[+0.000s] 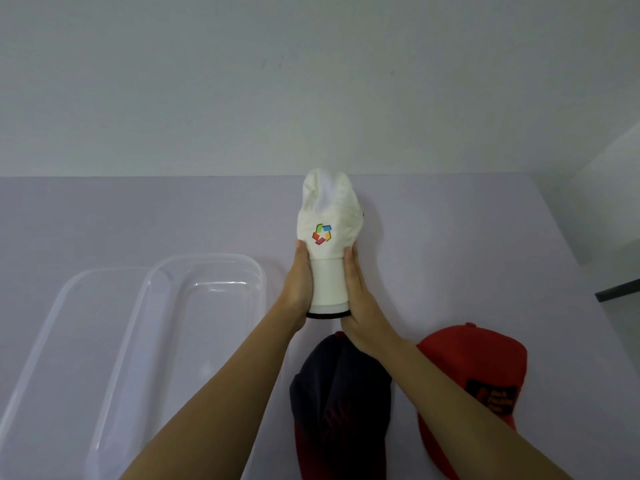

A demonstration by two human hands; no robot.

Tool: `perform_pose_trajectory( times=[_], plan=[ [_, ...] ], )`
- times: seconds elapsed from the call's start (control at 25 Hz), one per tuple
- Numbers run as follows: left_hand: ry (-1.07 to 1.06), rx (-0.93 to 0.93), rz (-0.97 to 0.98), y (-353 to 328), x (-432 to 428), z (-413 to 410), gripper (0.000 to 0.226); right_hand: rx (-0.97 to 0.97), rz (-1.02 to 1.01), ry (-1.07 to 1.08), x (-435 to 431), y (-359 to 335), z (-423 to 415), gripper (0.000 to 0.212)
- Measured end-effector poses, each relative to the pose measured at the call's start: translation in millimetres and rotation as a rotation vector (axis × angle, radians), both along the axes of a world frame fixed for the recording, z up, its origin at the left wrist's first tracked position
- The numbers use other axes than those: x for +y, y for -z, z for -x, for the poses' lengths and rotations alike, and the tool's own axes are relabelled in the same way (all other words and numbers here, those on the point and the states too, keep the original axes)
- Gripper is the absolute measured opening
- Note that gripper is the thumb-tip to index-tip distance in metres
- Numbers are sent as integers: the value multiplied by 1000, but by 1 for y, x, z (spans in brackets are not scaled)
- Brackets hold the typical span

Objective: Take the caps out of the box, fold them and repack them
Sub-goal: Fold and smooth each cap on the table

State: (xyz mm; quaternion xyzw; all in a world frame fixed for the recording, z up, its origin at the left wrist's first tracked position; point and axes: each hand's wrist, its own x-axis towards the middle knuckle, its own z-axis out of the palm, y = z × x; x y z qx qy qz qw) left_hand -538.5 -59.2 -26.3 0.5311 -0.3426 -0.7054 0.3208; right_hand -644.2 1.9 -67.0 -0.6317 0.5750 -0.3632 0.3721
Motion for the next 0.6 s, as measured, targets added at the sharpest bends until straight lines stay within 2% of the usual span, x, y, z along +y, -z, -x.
perform_pose_trajectory(
  times=[0.12,0.24,0.28,0.4,0.48,0.6],
  plan=[
    [-42,73,-5,5,5,-2,47,-4,-22,-28,2,0,0,84],
    [-67,119,-1,4,3,0,47,-173,-47,23,-4,-10,-8,81],
    [-57,106,11,1,2,0,46,-161,-47,28,-5,-10,-8,82],
    [74,-88,67,-2,-6,-4,45,33,11,13,-2,-1,5,90],
    [137,-240,179,2,-16,-9,45,157,51,8,0,3,21,89],
    [114,-460,405,-2,-37,-17,70,307,66,-22,3,-6,34,97]
  ],
)
